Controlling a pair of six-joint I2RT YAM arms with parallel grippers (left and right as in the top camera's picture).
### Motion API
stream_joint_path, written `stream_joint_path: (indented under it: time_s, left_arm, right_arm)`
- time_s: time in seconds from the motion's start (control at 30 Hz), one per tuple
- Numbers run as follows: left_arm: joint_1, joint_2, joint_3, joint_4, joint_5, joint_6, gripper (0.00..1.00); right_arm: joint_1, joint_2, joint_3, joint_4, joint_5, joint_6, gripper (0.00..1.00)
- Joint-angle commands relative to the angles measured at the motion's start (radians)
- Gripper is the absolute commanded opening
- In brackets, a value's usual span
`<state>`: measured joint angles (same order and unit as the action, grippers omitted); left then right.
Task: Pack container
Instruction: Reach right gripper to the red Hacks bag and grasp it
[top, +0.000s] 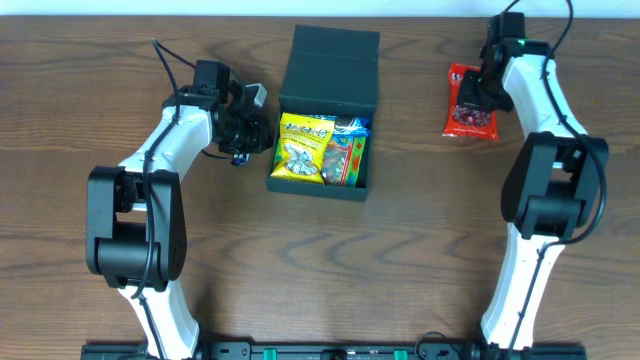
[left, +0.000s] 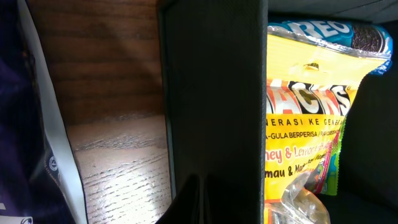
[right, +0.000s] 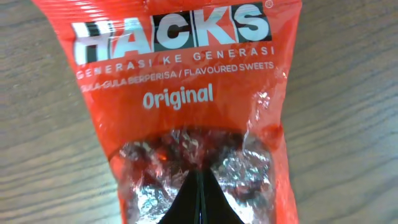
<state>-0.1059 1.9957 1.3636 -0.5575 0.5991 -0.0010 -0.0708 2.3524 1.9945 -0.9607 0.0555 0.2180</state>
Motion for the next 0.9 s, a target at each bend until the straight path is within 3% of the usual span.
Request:
stream_joint_path:
  time_s: [0.0,0.23,0.53,0.57,0.6,0.63,0.67,0.77,0.87]
  left_arm:
    - [-0.006,-0.025,-0.009,-0.007,0.022,-0.007,0.06]
    - [-0.006,-0.025,-0.009,-0.008,0.022,-0.007,0.06]
    - [-0.006,-0.025,-0.009,-0.008,0.022,-0.006,0.06]
    - [-0.006,-0.025,-0.009,-0.008,0.022,-0.006,0.06]
    - [-0.006,-0.025,-0.009,-0.007,0.022,-0.006,0.06]
    - [-0.006,-0.025,-0.009,-0.007,0.022,-0.006,0.06]
    - [-0.006,-0.025,-0.009,-0.007,0.022,-0.006,0.06]
    - [-0.006,-0.025,-0.009,-0.007,0.022,-0.006,0.06]
    - [-0.006,-0.025,-0.009,-0.007,0.022,-0.006,0.06]
  right_arm:
    - [0.018,-0.074,0.006,-0.008,-0.014,-0.005,0.01]
    - [0.025,-0.154,0.006,-0.027,-0.09,0.021,0.01]
    - [0.073,-0.266,0.006,-0.063,-0.043,0.02,0.01]
    - [0.073,-0.262,0.005,-0.062,-0.011,0.02,0.1]
    - [0.071,-0.251,0.005,-0.057,0.019,0.02,0.44]
    - [0.062,-0.232,0.005,-0.044,0.031,0.013,0.62]
    - [0.055,-0.219,0.005,-0.032,0.031,0.008,0.73]
    - [0.026,-0.171,0.005,0.013,0.025,0.008,0.85]
    - [0.0,-0.116,0.005,0.061,0.019,0.0,0.86]
